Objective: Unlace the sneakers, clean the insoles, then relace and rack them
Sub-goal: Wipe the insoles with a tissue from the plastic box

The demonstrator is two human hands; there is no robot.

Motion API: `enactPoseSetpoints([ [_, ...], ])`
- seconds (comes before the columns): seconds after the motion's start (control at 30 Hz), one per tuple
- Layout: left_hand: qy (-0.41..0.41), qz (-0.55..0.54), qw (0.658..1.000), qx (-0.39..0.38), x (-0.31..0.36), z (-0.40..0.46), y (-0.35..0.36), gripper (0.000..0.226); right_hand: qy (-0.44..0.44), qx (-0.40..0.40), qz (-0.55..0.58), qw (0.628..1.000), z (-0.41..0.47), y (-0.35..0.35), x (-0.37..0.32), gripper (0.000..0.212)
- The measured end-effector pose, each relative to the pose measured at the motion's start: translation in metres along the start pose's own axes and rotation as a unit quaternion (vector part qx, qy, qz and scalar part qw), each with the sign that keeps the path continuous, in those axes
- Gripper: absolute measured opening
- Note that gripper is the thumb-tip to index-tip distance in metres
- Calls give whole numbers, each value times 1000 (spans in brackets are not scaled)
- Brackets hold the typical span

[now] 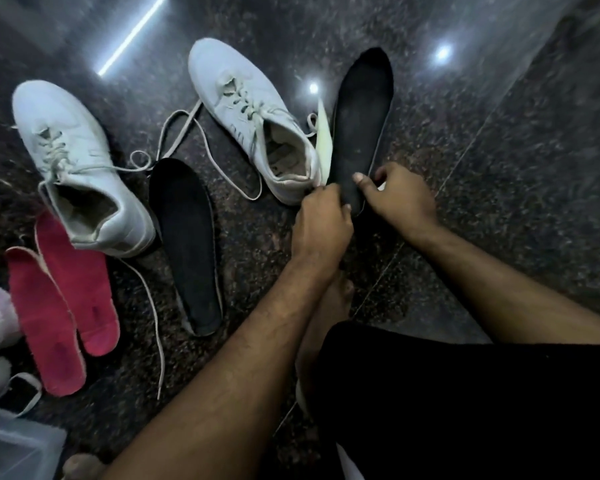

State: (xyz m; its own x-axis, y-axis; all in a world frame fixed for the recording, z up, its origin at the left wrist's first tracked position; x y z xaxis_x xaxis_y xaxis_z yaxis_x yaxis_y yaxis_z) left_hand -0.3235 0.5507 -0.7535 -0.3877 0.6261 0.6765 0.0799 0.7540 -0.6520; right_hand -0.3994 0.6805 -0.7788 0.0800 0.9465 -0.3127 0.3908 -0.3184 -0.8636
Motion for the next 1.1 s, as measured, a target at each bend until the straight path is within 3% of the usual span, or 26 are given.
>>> enactPoseSetpoints([
  [0.17,-18,-38,999,2,3,-1,-7,29,-11,-21,46,999,1,2,-14,41],
  [0.4,4,-78,991,106,5,-28,-31,22,-77,60,187,977,-54,-6,-9,37],
  [0.53,-3,-89,985,147,-3,-48,-46,28,-148,34,236,960,-85,-15,-26,32],
  [0.8,-123,-100,961,229,-64,-101,-89,37,-259,-93,185,943,-120,22,-104,34],
  [0.93,-172,-122,946,247,-99,-124,-98,33,-302,-178,68,934,-128,43,-125,51],
  [1.0,-199,-131,938,253,-116,-134,-95,28,-314,-180,3,932,-126,47,-130,60],
  [1.1,-251,-146,923,253,-141,-142,-86,26,-328,-135,25,934,-116,47,-131,48],
])
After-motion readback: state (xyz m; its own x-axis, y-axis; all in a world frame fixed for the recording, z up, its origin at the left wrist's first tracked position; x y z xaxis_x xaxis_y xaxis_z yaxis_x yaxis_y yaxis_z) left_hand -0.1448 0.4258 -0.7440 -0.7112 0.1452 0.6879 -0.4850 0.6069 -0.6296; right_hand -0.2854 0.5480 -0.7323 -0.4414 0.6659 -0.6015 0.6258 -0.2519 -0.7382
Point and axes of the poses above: each hand's wrist, its own z-axis towards the middle knuckle, its own y-axis out of the palm, x = y × z, the point moved 2 cm from there along z, towards the middle knuckle, and after that the axes turned 3 degrees about -x, right-handed, at the moved point
